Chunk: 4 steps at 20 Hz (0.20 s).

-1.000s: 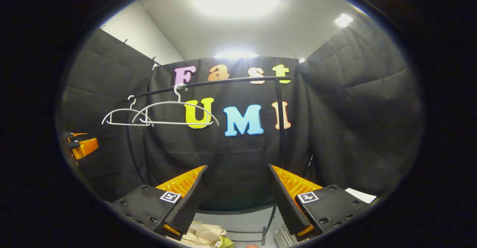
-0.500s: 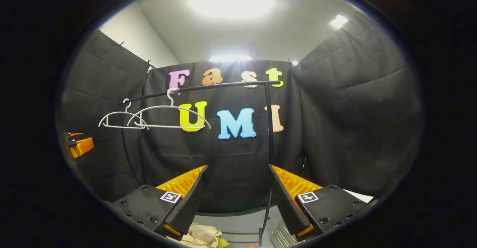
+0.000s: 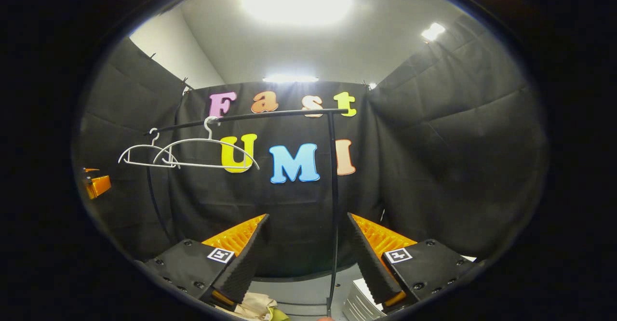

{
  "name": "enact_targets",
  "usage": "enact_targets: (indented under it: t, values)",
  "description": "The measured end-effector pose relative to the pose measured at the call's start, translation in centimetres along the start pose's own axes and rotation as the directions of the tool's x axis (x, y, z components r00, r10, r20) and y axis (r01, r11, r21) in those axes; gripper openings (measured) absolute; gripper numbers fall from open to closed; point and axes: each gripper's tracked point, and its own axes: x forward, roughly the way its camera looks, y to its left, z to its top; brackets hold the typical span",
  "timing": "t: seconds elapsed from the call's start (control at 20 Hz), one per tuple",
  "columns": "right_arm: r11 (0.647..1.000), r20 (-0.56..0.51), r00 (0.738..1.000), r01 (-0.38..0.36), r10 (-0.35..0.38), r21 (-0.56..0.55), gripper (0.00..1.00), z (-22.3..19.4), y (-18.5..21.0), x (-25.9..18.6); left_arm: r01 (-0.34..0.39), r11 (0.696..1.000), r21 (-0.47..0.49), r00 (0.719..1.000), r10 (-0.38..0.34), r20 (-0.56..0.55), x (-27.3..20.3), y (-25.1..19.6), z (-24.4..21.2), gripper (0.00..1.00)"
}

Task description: Grasp the clothes on the hanger with both hands and then place them into the laundry hamper below.

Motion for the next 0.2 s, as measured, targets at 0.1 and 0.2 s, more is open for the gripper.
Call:
enact_targets:
  t: [0.1,0.2]
  values:
    - [1.000,0.010,1.000,0.003,-0.003,-0.008,0.97,0.25,-0.21,0.00,0.003,1.000,0.003,1.000,-0.003,0.002,-0.17,-0.17,0.22,0.95]
    - [1.000,0.016,1.000,0.005,-0.005,-0.012,0.97,0.40,-0.40,-0.08,0.002,1.000,0.000,1.000,-0.002,0.007,-0.38,-0.26,0.58,0.95]
